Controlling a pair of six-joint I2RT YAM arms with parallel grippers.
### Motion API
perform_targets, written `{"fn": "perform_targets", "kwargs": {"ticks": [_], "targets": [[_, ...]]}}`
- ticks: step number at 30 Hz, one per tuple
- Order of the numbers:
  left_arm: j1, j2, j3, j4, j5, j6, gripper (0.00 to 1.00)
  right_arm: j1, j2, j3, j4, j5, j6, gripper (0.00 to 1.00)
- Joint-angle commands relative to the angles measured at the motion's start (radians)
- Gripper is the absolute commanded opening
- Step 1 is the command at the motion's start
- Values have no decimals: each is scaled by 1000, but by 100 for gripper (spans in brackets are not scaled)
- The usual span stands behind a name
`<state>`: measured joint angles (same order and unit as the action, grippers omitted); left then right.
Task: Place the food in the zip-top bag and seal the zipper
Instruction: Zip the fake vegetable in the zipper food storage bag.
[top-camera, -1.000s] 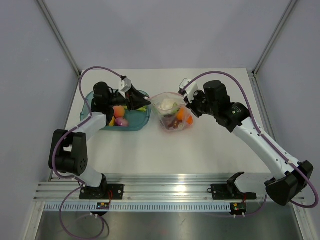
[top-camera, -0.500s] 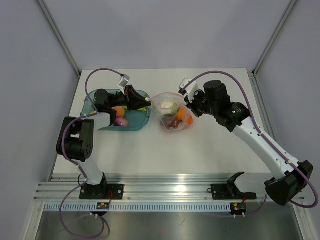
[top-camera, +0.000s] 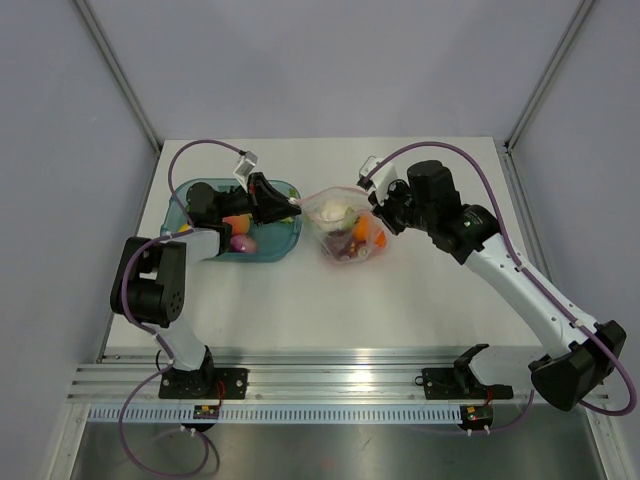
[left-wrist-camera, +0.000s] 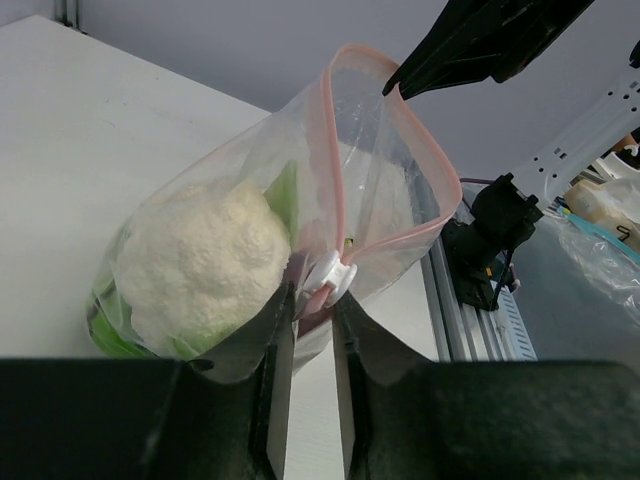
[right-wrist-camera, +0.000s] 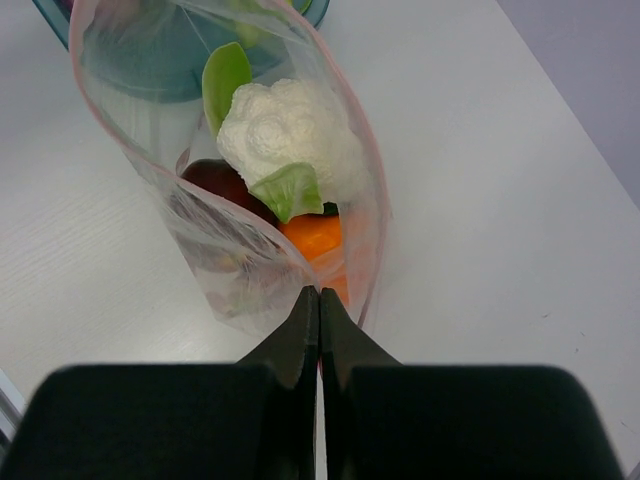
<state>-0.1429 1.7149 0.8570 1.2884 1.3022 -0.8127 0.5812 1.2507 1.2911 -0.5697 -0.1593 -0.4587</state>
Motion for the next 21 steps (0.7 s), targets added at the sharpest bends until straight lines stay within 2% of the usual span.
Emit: {"fn": "perform_targets", "kwargs": {"ticks": [1, 3, 7, 9, 10, 11, 12, 18, 21], "targets": [[5, -43, 14, 376, -3, -2, 11, -11, 4, 42, 30, -9, 9, 0], [5, -41, 25, 376, 5, -14, 2, -11, 6, 43, 31, -11, 11, 0], [5, -63, 22, 376, 6, -20, 0, -9, 7, 45, 33, -6, 14, 0], [5, -77, 19, 376, 0, -17, 0, -9, 9, 71, 19, 9, 23, 12], [5, -89, 14, 376, 0, -13, 0, -9, 7, 88, -13, 9, 32, 21], [5, -95, 11, 376, -4, -14, 0, -9, 7, 106, -25, 3, 35, 33], [5, -101, 13, 376, -3, -22, 0, -9, 0, 147, -41, -21, 41, 37], [5, -89, 79, 376, 45, -149, 0, 12, -17, 301, -85, -126, 58, 46], [5, -110, 50, 376, 28, -125, 0, 107, 50, 385, -111, -106, 38, 46]]}}
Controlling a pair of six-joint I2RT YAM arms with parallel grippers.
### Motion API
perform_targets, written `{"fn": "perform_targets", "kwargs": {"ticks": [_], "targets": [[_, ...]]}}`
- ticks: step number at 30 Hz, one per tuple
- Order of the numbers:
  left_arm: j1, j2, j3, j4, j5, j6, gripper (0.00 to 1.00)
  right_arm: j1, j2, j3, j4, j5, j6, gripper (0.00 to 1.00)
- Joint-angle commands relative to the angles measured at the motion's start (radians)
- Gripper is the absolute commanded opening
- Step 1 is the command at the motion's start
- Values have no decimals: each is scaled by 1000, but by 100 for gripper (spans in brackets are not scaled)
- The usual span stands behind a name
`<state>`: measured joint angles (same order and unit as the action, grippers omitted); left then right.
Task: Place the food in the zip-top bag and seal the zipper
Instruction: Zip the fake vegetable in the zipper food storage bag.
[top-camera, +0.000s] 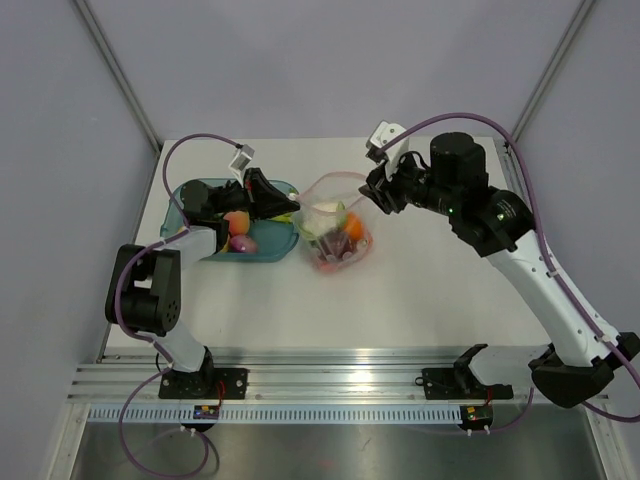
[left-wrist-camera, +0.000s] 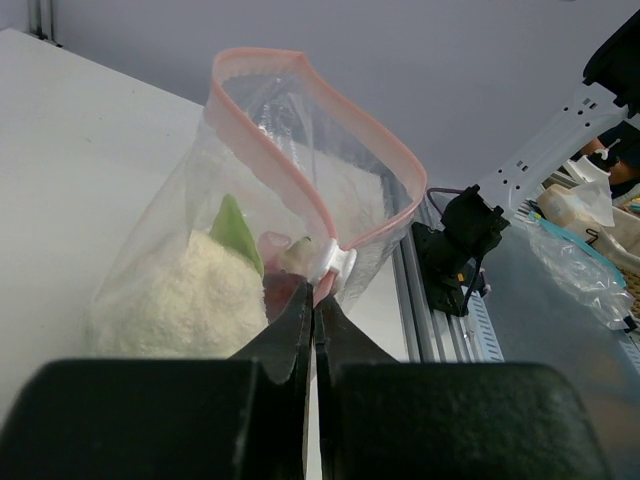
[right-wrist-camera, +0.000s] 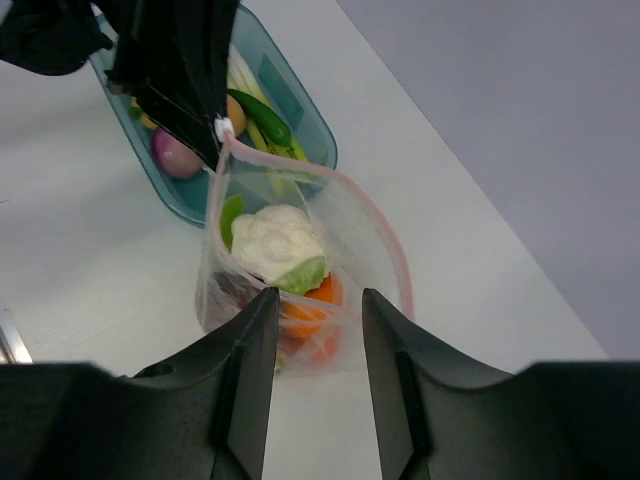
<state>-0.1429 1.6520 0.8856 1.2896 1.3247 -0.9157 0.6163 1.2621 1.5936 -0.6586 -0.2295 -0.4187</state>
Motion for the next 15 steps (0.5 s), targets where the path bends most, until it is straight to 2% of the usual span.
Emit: {"fn": "perform_targets", "kwargs": {"ticks": [1, 3, 5, 10, 15], "targets": [[5, -50, 15, 375, 2, -18, 0, 101, 66, 107, -53, -24, -29, 46], [5, -47, 18, 373, 4, -38, 0, 172, 165, 196, -91, 10, -67, 45], [5, -40, 26, 375, 10, -58, 0, 192, 264, 297, -150, -10, -81, 44], [5, -27, 42, 375, 33, -91, 0, 194, 393, 433, -225, -155, -141, 48], [5, -32, 42, 375, 36, -86, 0, 195, 519, 563, -277, -174, -164, 48]]}}
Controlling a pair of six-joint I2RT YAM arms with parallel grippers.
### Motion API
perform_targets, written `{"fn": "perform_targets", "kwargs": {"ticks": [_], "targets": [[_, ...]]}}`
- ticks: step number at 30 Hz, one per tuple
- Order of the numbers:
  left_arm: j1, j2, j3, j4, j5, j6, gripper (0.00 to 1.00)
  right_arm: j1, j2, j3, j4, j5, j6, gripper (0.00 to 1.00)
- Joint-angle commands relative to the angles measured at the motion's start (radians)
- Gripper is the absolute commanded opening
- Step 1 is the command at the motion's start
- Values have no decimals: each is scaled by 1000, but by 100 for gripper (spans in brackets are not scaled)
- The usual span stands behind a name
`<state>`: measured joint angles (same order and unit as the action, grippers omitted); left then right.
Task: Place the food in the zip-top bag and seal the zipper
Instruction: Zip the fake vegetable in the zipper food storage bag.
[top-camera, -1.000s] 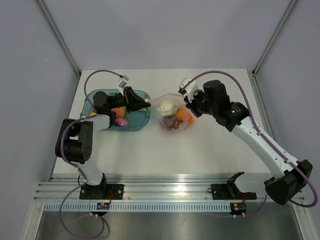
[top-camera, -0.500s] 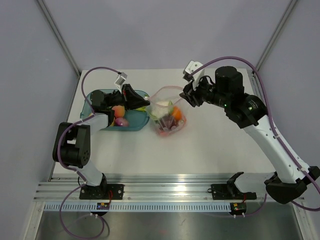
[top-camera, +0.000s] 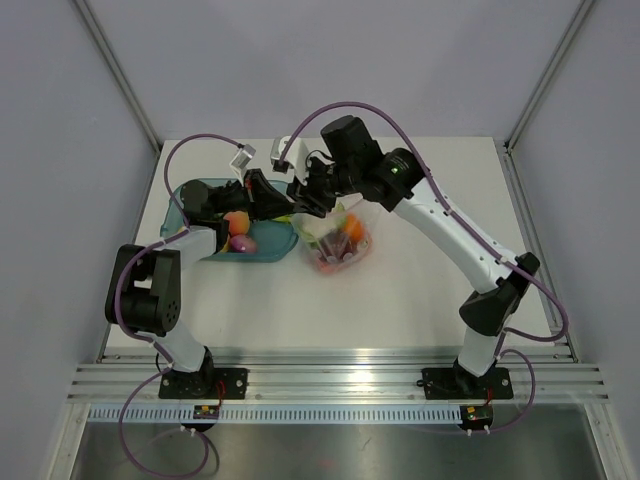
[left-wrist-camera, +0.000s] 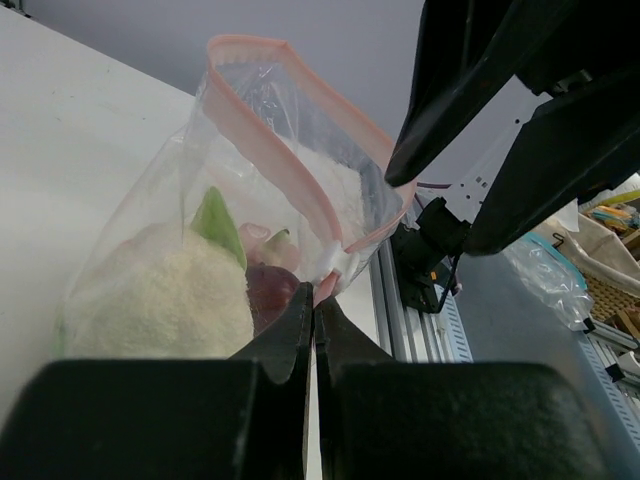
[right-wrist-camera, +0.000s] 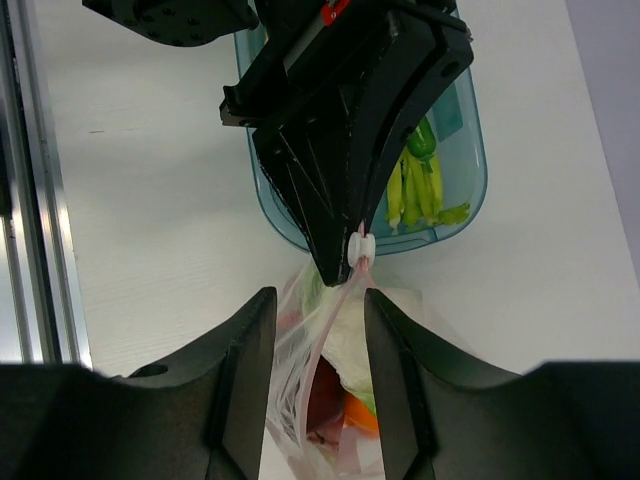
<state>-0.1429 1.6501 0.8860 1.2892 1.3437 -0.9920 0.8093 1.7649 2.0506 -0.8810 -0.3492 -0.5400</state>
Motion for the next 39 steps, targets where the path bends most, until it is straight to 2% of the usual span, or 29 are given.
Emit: {"fn": "perform_targets", "kwargs": {"ticks": [1, 7, 15, 18, 22, 26, 28, 29, 32, 39], "targets": [[5, -30, 44, 375, 17, -13, 0, 2, 31, 121, -64, -59, -43, 47], [5, -38, 48, 375, 34, -13, 0, 2, 80, 128, -55, -59, -44, 48], [5, -53, 44, 375, 38, -14, 0, 2, 142, 183, -52, -51, -25, 43], [5, -56, 42, 375, 44, -14, 0, 2, 156, 183, -44, -36, -21, 38], [5, -58, 42, 375, 48, -17, 0, 2, 157, 177, -39, -25, -18, 23], [5, -59, 42, 375, 49, -19, 0, 2, 148, 168, -36, -24, -18, 15], [5, -61, 42, 374, 48, -19, 0, 2, 146, 161, -39, -22, -18, 21], [5, -62, 44, 375, 49, -20, 0, 2, 145, 157, -39, -20, -18, 36], [5, -64, 47, 375, 52, -23, 0, 2, 142, 137, -32, -11, -20, 44], [5, -69, 44, 375, 55, -25, 0, 1, 145, 129, -13, 18, -28, 46]]}}
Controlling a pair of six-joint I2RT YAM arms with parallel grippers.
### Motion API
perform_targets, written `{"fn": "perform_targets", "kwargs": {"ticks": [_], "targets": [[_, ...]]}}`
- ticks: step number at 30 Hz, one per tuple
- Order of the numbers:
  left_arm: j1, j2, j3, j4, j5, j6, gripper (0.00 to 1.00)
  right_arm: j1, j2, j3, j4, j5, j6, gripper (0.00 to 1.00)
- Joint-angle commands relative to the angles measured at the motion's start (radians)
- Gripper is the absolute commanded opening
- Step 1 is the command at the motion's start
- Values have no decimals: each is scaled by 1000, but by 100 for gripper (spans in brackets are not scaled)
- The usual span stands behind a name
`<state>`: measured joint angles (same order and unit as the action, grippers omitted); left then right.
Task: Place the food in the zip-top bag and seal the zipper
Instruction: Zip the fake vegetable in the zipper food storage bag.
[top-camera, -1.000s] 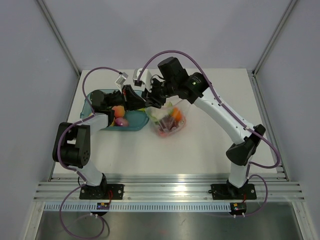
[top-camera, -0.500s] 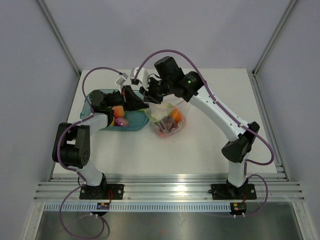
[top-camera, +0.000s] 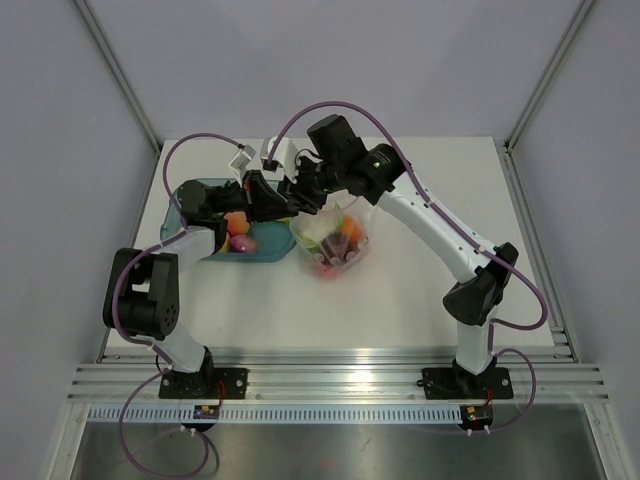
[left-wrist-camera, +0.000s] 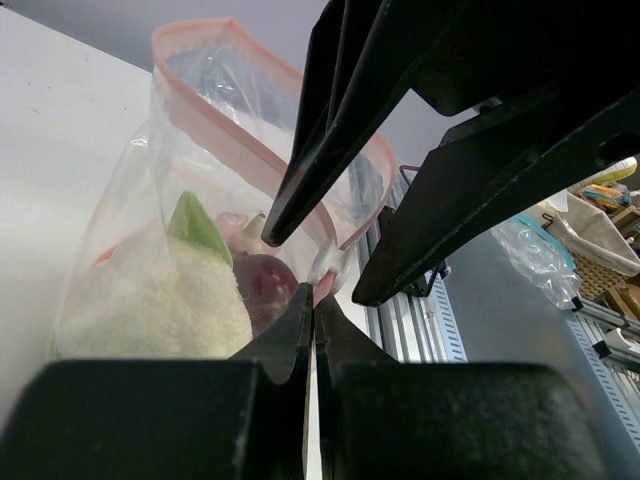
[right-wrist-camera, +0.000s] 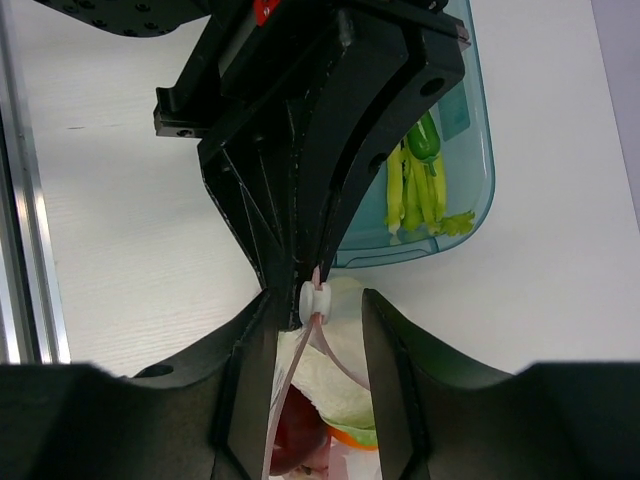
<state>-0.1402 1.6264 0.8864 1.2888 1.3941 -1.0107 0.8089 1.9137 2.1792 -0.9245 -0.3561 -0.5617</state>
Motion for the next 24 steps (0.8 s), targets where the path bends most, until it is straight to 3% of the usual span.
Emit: {"fn": "perform_targets", "kwargs": {"ticks": [1, 7, 14, 19, 24], "targets": [[2, -46, 43, 376, 8, -6, 0, 1, -4, -1, 32, 28, -6, 46], [2, -46, 45, 376, 11, -8, 0, 3, 10, 5, 30, 17, -4, 40], [2, -42, 45, 376, 13, -8, 0, 3, 5, 7, 23, -4, -3, 20], [2, -33, 52, 376, 13, -11, 0, 3, -13, -15, 29, 6, 3, 0], [2, -31, 66, 376, 13, -19, 0, 3, -56, -68, 42, 25, 5, 0]]}}
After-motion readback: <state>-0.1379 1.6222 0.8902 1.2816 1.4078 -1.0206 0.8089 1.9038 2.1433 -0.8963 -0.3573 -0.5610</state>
